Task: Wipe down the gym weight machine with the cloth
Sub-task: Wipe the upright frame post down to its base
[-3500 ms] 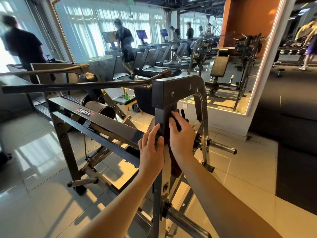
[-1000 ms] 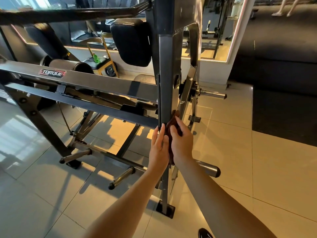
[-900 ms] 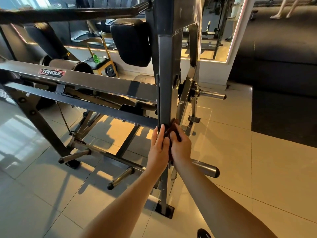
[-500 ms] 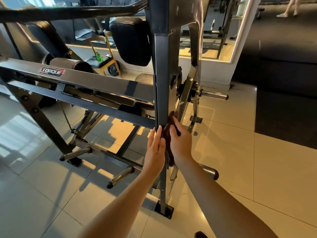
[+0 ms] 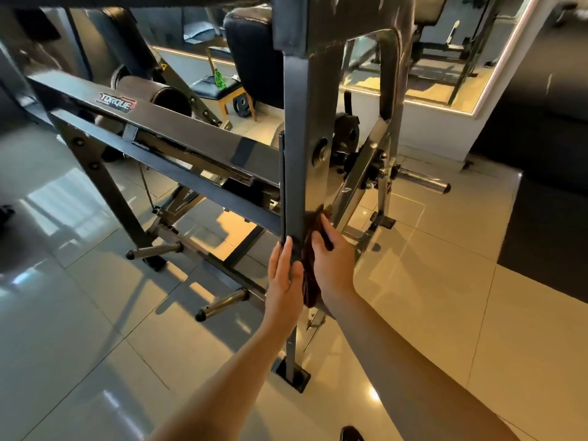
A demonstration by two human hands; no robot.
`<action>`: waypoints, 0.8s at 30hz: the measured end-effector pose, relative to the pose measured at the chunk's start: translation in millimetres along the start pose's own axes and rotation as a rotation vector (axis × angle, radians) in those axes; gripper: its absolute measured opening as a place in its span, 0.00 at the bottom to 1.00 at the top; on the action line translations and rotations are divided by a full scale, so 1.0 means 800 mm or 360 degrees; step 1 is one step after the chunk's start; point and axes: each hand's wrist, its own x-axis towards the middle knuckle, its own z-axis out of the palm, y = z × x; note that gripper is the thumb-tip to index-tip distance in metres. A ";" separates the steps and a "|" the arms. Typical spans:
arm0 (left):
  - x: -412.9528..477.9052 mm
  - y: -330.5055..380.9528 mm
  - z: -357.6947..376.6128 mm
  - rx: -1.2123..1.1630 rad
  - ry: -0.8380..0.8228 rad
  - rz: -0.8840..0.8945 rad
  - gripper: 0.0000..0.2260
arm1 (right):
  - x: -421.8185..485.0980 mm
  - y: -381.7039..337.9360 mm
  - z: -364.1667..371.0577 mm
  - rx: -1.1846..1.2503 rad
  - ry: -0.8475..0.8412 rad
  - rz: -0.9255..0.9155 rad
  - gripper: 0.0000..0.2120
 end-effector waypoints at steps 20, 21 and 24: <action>-0.039 -0.036 0.043 -0.0332 0.0239 -0.0256 0.18 | 0.000 0.054 -0.042 0.0078 -0.0211 0.0323 0.14; -0.051 -0.041 0.047 -0.0352 0.0205 -0.0254 0.18 | -0.010 0.055 -0.048 0.0143 -0.0193 0.0399 0.13; -0.082 -0.051 0.058 -0.0394 0.0179 -0.0256 0.22 | -0.050 0.066 -0.057 0.0145 -0.0457 0.0616 0.11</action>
